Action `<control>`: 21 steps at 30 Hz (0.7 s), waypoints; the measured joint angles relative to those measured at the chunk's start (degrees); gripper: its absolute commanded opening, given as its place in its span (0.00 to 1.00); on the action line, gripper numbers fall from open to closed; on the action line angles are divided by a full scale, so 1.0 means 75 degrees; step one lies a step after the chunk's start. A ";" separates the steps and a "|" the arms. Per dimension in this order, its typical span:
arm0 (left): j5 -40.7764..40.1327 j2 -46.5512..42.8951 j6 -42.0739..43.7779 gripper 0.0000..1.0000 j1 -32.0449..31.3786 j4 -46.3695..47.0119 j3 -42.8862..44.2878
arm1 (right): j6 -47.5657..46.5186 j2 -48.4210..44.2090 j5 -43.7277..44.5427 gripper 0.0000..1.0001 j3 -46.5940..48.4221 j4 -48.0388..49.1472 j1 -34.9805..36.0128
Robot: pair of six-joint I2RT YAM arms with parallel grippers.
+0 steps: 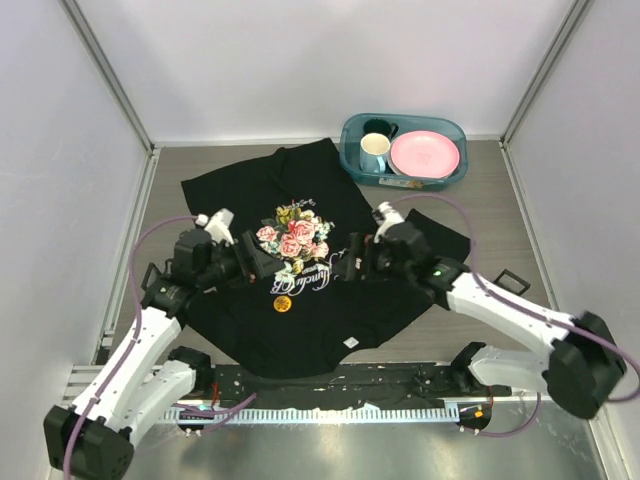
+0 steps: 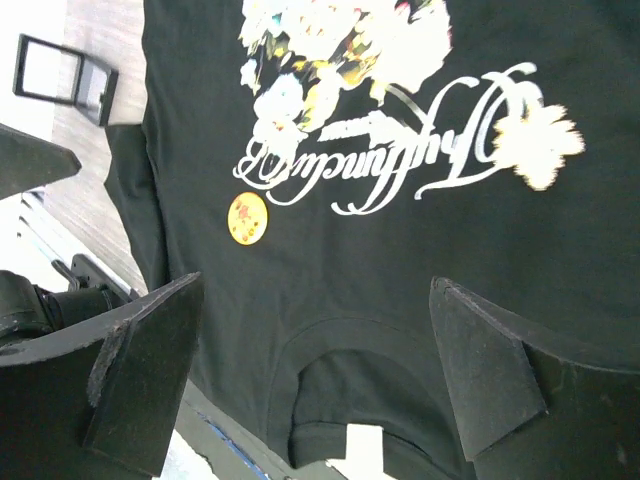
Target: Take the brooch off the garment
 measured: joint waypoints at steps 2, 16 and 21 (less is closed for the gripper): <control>-0.0221 0.0175 -0.0029 0.74 -0.0571 0.0131 0.0023 | 0.0204 0.0609 0.0111 0.98 0.0000 0.0425 0.0565; -0.3561 0.1772 0.1172 0.63 -0.1970 -0.0857 0.1119 | 0.0364 0.2763 0.0009 0.85 0.0140 0.2232 0.0848; -0.3937 0.1749 0.1352 0.63 -0.1990 -0.1201 0.1119 | 0.0286 0.3185 -0.0187 0.84 0.0178 0.2567 0.0833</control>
